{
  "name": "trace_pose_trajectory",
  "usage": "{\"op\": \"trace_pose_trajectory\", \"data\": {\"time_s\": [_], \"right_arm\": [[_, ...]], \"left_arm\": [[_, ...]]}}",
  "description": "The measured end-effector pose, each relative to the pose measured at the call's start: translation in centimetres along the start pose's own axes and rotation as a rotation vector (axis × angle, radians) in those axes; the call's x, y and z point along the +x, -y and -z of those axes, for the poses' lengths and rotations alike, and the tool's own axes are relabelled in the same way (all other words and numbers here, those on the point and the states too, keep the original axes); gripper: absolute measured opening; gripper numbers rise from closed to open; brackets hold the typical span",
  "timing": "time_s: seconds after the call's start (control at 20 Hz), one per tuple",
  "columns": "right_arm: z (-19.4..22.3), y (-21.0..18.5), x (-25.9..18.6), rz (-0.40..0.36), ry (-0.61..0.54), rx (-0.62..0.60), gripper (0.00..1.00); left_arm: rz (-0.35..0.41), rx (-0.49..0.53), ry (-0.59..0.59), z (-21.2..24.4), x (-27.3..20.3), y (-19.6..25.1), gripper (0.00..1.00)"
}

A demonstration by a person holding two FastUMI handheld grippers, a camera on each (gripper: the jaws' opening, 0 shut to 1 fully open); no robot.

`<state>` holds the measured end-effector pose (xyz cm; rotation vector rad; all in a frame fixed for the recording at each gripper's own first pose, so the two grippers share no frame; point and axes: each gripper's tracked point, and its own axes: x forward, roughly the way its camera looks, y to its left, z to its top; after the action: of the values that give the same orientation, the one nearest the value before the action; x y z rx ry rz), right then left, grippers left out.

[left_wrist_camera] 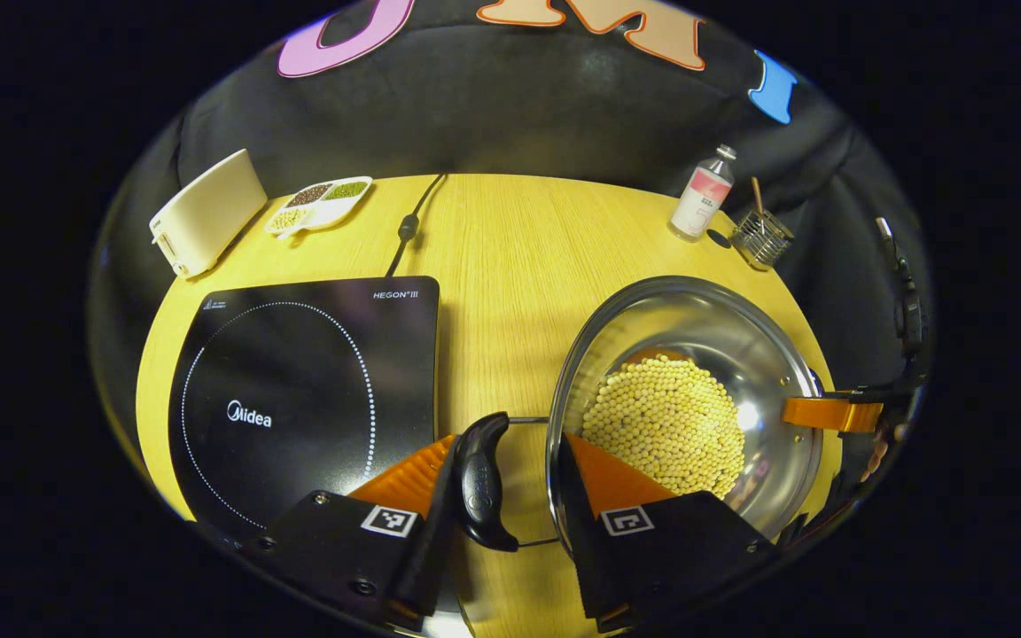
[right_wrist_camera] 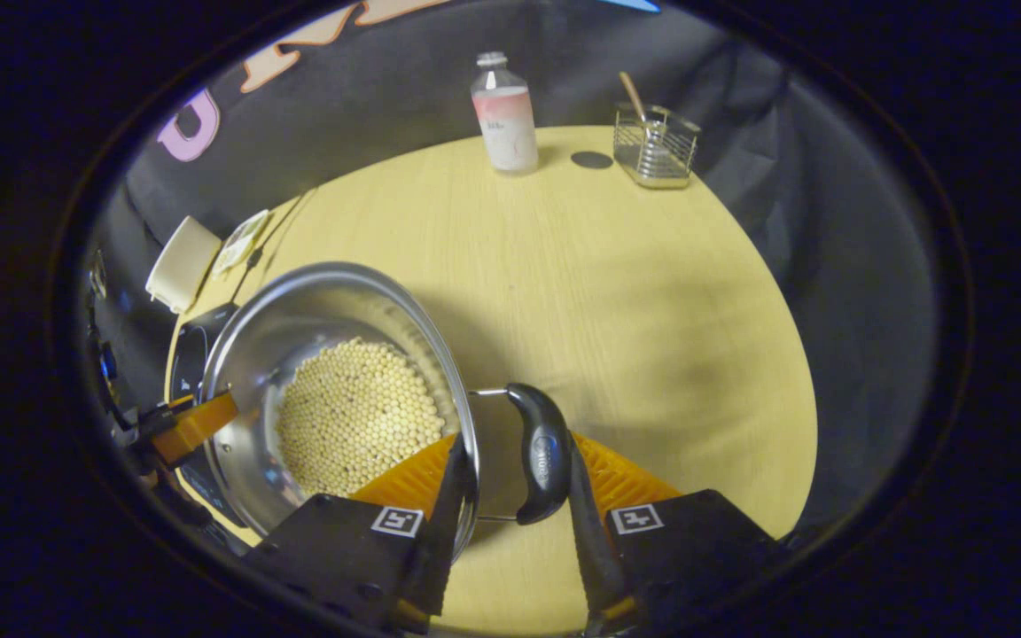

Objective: First push the handle of the pot to place it horizontally, then grasp the pot with both hands and set it on the induction cooktop.

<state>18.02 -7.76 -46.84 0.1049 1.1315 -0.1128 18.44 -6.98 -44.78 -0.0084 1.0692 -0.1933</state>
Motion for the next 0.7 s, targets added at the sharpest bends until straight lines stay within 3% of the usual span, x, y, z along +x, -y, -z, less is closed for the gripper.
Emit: {"op": "trace_pose_trajectory", "data": {"time_s": [0.1, 0.2, 0.25, 0.3, 0.35, 0.55, 0.6, 0.7], "right_arm": [[0.1, -0.2, -0.3, -0.010, -0.005, 0.015, 0.52], [0.1, -0.3, -0.4, -0.019, -0.001, 0.019, 0.36], [0.2, -0.3, -0.4, -0.019, -0.002, 0.016, 0.43], [0.1, -0.4, -0.4, -0.023, -0.003, 0.019, 0.36], [-0.1, -0.6, -0.6, -0.029, 0.002, 0.032, 0.43], [-0.6, -0.8, -1.5, -0.033, 0.020, 0.035, 0.43], [-0.6, -0.9, -1.6, -0.041, 0.025, 0.035, 0.35], [-0.7, -1.5, -2.0, -0.062, 0.028, 0.047, 0.35]], "left_arm": [[-0.002, -0.002, 0.002, -0.1, 0.1, 0.0, 0.61], [0.003, -0.004, 0.000, 0.0, 0.2, 0.1, 0.59], [0.006, -0.010, -0.004, 0.1, 0.2, 0.1, 0.60], [0.009, -0.017, -0.002, 0.1, 0.1, 0.1, 0.61], [0.013, -0.024, -0.004, 0.1, -0.1, 0.1, 0.61], [0.014, -0.030, 0.021, -0.6, -1.6, -0.5, 0.60], [0.012, -0.033, 0.026, -0.7, -2.3, -0.9, 0.60], [0.005, -0.045, 0.024, -0.8, -3.6, -1.9, 0.60]]}}
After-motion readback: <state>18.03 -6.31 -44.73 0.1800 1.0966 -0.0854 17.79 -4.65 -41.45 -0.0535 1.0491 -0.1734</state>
